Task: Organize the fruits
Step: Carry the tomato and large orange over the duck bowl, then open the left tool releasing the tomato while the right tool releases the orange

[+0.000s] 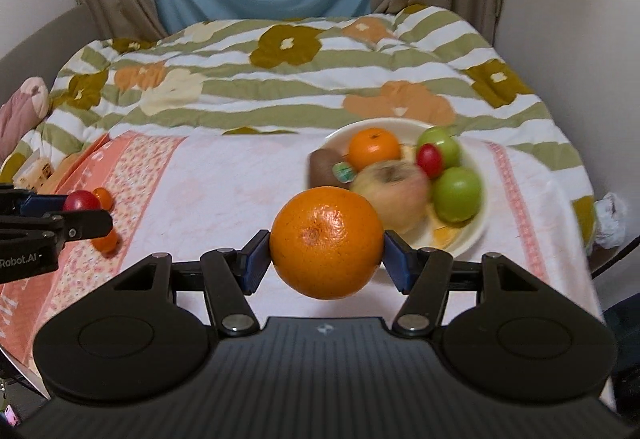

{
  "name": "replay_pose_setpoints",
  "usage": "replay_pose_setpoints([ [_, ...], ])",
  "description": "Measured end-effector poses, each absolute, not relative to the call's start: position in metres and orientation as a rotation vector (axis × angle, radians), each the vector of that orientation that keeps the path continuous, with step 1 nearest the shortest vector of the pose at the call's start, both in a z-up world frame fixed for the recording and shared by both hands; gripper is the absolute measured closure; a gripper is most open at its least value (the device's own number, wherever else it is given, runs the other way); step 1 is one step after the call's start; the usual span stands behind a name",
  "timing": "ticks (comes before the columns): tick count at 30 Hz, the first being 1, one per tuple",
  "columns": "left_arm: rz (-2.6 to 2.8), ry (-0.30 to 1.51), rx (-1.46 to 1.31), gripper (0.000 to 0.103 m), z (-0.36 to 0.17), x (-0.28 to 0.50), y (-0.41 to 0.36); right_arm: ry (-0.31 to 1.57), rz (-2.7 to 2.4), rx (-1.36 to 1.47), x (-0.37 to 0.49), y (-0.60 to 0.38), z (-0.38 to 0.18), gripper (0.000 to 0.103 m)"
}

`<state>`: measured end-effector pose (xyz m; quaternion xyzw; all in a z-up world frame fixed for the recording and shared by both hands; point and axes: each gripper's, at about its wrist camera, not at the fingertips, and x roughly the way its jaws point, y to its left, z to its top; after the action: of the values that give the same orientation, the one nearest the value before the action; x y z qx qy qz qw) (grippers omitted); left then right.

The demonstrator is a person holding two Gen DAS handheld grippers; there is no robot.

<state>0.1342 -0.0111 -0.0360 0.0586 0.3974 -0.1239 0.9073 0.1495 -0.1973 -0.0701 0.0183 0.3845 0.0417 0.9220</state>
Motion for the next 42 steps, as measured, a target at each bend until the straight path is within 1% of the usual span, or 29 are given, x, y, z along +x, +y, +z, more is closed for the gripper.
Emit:
replay_pose_setpoints([
  [8,-0.302,0.804,0.130,0.066,-0.038,0.162,-0.074,0.783,0.074,0.028,0.161,-0.258,-0.068,0.028],
  [16,-0.307,0.841,0.117,0.066,-0.066,0.200,-0.124,0.801,0.104,0.006,0.185,-0.297,-0.083,0.028],
  [27,-0.277,0.891,0.105,0.065,-0.100,0.227,-0.146,0.836,0.164,0.011,0.208,-0.315,-0.108,0.028],
  [28,-0.273,0.890,0.102,0.062,-0.101,0.226,-0.146,0.837,0.169,0.010,0.210,-0.315,-0.109,0.028],
  [29,-0.271,0.886,0.094,0.044,-0.100,0.226,-0.145,0.838,0.173,0.009,0.211,-0.315,-0.109,0.028],
  [30,-0.268,0.879,0.085,0.019,-0.099,0.226,-0.143,0.839,0.177,0.007,0.212,-0.315,-0.110,0.028],
  [31,-0.258,0.864,0.079,0.009,-0.096,0.224,-0.142,0.838,0.179,0.005,0.212,-0.315,-0.110,0.028],
  [32,-0.246,0.844,0.077,0.003,-0.094,0.221,-0.141,0.837,0.180,0.002,0.212,-0.315,-0.110,0.028],
  [42,-0.198,0.828,0.067,0.003,-0.073,0.200,-0.122,0.833,0.200,-0.038,0.207,-0.309,-0.108,0.028],
])
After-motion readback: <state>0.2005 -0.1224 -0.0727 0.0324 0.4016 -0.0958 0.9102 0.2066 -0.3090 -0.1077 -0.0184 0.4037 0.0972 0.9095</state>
